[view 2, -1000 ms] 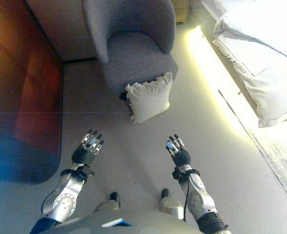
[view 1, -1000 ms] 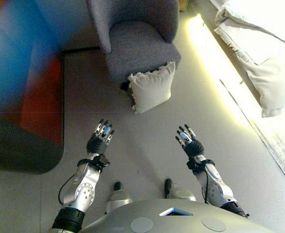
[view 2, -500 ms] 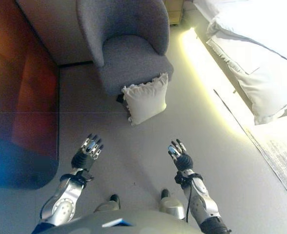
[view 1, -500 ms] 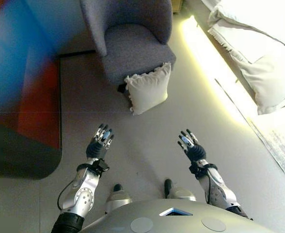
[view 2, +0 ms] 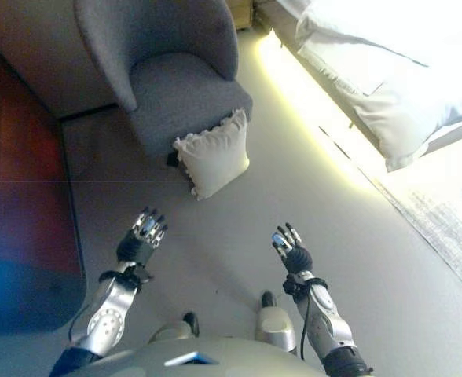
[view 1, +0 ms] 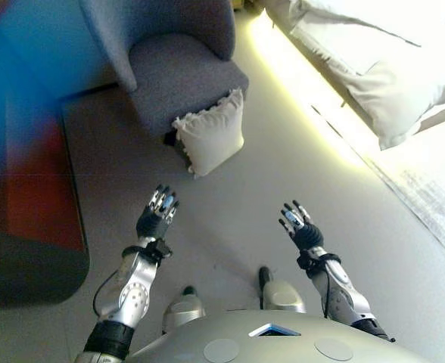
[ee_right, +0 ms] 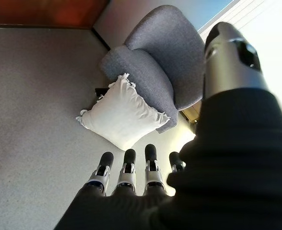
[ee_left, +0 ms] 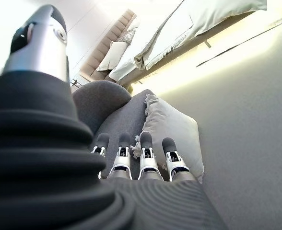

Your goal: Pick up the cushion and take it to the sofa

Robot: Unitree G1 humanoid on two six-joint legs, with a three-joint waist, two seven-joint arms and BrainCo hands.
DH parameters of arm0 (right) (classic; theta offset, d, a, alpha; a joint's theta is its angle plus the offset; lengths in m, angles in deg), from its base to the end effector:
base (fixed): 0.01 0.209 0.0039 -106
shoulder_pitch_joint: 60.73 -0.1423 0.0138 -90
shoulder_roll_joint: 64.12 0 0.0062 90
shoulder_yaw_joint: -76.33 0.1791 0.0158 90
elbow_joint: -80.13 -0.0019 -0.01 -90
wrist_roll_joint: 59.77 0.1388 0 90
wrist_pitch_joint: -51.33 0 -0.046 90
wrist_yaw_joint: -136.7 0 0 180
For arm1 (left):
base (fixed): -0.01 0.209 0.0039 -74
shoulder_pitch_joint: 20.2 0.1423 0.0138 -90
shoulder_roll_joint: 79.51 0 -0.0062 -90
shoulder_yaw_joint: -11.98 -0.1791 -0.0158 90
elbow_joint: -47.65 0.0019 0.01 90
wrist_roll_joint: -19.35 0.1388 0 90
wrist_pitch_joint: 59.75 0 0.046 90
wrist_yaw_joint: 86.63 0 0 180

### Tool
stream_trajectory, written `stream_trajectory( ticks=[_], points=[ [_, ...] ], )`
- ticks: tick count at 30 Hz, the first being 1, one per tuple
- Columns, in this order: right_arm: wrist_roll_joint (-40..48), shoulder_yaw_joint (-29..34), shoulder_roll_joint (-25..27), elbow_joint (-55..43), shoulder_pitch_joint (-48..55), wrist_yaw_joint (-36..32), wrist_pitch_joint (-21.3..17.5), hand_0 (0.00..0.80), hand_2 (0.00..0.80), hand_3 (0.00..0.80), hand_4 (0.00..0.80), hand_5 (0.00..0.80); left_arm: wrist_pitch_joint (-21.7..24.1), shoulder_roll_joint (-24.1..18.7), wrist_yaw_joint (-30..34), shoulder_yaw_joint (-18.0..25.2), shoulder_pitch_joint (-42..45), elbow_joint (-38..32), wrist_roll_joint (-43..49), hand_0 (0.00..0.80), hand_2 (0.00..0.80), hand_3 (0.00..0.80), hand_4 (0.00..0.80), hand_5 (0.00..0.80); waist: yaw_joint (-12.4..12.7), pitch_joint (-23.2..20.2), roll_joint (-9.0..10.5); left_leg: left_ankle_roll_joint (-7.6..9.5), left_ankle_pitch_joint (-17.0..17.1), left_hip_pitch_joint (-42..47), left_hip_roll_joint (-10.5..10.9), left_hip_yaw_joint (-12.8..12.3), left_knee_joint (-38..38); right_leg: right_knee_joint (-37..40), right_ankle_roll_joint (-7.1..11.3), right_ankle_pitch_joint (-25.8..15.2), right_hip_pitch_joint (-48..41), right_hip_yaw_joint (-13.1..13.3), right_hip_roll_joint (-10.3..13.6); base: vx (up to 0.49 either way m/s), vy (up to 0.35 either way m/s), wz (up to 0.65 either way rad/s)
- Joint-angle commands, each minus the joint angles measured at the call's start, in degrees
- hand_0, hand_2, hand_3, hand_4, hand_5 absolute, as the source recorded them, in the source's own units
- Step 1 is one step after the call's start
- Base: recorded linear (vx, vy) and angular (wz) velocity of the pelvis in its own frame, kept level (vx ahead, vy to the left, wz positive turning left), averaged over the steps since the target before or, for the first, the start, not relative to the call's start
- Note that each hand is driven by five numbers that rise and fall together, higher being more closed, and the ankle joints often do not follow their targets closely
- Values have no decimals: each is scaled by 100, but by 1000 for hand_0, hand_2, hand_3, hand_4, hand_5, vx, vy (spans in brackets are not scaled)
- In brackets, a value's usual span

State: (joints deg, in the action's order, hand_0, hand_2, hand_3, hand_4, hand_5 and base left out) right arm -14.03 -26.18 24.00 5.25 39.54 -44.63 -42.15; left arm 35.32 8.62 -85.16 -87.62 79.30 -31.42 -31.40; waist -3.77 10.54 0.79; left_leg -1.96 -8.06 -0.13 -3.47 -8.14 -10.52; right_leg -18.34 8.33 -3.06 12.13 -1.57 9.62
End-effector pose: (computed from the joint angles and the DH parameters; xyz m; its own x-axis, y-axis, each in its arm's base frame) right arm 0.1451 -0.1754 -0.0292 0.9108 0.0840 -0.4042 0.1369 0.8623 0.4876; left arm 0.1561 0.1960 -0.0100 0.9538 -0.0291 -0.2989 -0.1361 0.8454 -0.5166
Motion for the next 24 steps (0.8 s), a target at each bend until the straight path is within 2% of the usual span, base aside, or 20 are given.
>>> stream_trajectory(
  ticks=[1, 3, 4, 6, 8, 9, 12, 14, 16, 17, 18, 20, 21, 22, 23, 24],
  points=[
    [95, 80, -82, -323, 286, -129, -219, 0, 0, 0, 0, 0, 64, -323, 131, 320, 298, -565, -93, 0, 0, 0, 0, 0, -94, -118, 62, 440, 20, 20, 268, -189, 183, -1149, 21, -540, 293, -254, 300, 222, 71, -44],
    [120, 131, -87, -266, 346, -172, -226, 0, 0, 0, 0, 0, -10, -330, 89, 326, 319, -643, -63, 0, 0, 0, 0, 0, -153, -114, 139, 377, -45, 168, 411, -133, 270, -376, 72, -677, 271, -245, 356, 298, -51, -17],
    [134, 151, -86, -284, 354, -141, -213, 0, 0, 0, 0, 0, -41, -334, 45, 288, 301, -686, -49, 0, 0, 0, 0, 0, -213, -104, 199, 347, -105, 232, 498, -46, 296, 181, 121, -788, 269, -124, 384, 351, -126, -4],
    [173, 167, -76, -264, 316, -80, -262, 0, 0, 0, 0, 0, -67, -349, 62, 198, 218, -700, -19, 0, 0, 0, 0, 0, -340, -55, 275, 327, -280, 325, 615, 200, 274, 1263, 230, -1078, 274, 277, 432, 388, -139, 7],
    [218, 225, -43, -254, 299, -45, -252, 0, 0, 0, 0, 0, -90, -354, 198, 192, 247, -724, -10, 0, 0, 0, 0, 0, -436, -28, 317, 340, -446, 408, 676, 388, 194, 2016, 341, -1383, 315, 646, 416, 452, -110, 39],
    [226, 265, -31, -262, 327, -57, -231, 0, 0, 0, 0, 0, -83, -353, 278, 207, 309, -730, -12, 0, 0, 0, 0, 0, -454, -12, 328, 348, -532, 462, 677, 442, 132, 2142, 370, -1460, 317, 681, 389, 525, -113, 61],
    [275, 377, 7, -247, 417, -147, -223, 0, 0, 0, 0, 0, -11, -346, 410, 196, 523, -798, 9, 0, 0, 0, 0, 0, -455, 39, 435, 364, -847, 715, 598, 589, -90, 2104, 417, -1532, 525, 513, 336, 536, -153, 45],
    [263, 429, 1, -147, 386, -216, -215, 0, 0, 0, 0, 0, 95, -309, 412, 174, 539, -687, 20, 0, 0, 0, 0, 0, -470, 14, 492, 400, -958, 752, 516, 584, -212, 1920, 412, -1348, 503, 483, 330, 463, -160, 25],
    [233, 420, 18, -196, 419, -180, -166, 0, 0, 0, 0, 0, 158, -210, 372, 166, 592, -599, 5, 0, 0, 0, 0, 0, -535, -113, 488, 313, -972, 926, 362, 557, -250, 1688, 375, -1244, 497, 517, 259, 558, -162, 8],
    [191, 406, 40, -250, 476, -137, -106, 0, 0, 0, 0, 0, 173, -179, 352, 195, 705, -607, 8, 0, 0, 0, 0, 0, -574, -228, 454, 230, -892, 1103, 197, 511, -216, 1411, 332, -1121, 535, 536, 153, 616, -179, 23],
    [164, 416, 77, -341, 529, -107, -2, 0, 0, 0, 0, 0, 137, -137, 325, 252, 807, -623, -9, 0, 0, 0, 0, 0, -609, -353, 396, 109, -571, 1273, -12, 503, -234, 1194, 266, -989, 563, 558, 20, 570, -178, 24],
    [177, 426, 202, -721, 661, -168, 236, 0, 0, 0, 0, 0, 4, -104, 275, 393, 886, -813, -65, 0, 0, 0, 0, 0, -662, -572, 272, -199, 441, 1334, -377, 568, -557, 1052, 47, -723, 470, 594, -304, 484, -200, 19],
    [161, 395, 275, -757, 702, -262, 224, 0, 0, 0, 0, 0, 19, -115, 245, 417, 864, -885, -51, 0, 0, 0, 0, 0, -674, -656, 283, -268, 822, 1208, -509, 560, -1004, 1060, -107, -583, 340, 624, -431, 467, -236, 22],
    [92, 380, 317, -693, 681, -324, 191, 0, 0, 0, 0, 0, 68, -117, 254, 419, 808, -902, -99, 0, 0, 0, 0, 0, -670, -707, 327, -276, 1047, 1033, -553, 538, -1586, 1065, -255, -476, 201, 639, -490, 440, -229, 25],
    [33, 376, 336, -559, 620, -356, 137, 0, 0, 0, 0, 0, 51, -99, 217, 413, 714, -911, -161, 0, 0, 0, 0, 0, -645, -707, 344, -232, 1042, 690, -515, 536, -2178, 1081, -386, -398, 24, 653, -560, 422, -217, 16],
    [-13, 355, 345, -427, 541, -341, 77, 0, 0, 0, 0, 0, 35, -86, 134, 374, 607, -931, -213, 0, 0, 0, 0, 0, -627, -723, 422, -180, 1043, 362, -461, 418, -2627, 1102, -505, -320, -140, 674, -561, 358, -178, -3]
  ],
)
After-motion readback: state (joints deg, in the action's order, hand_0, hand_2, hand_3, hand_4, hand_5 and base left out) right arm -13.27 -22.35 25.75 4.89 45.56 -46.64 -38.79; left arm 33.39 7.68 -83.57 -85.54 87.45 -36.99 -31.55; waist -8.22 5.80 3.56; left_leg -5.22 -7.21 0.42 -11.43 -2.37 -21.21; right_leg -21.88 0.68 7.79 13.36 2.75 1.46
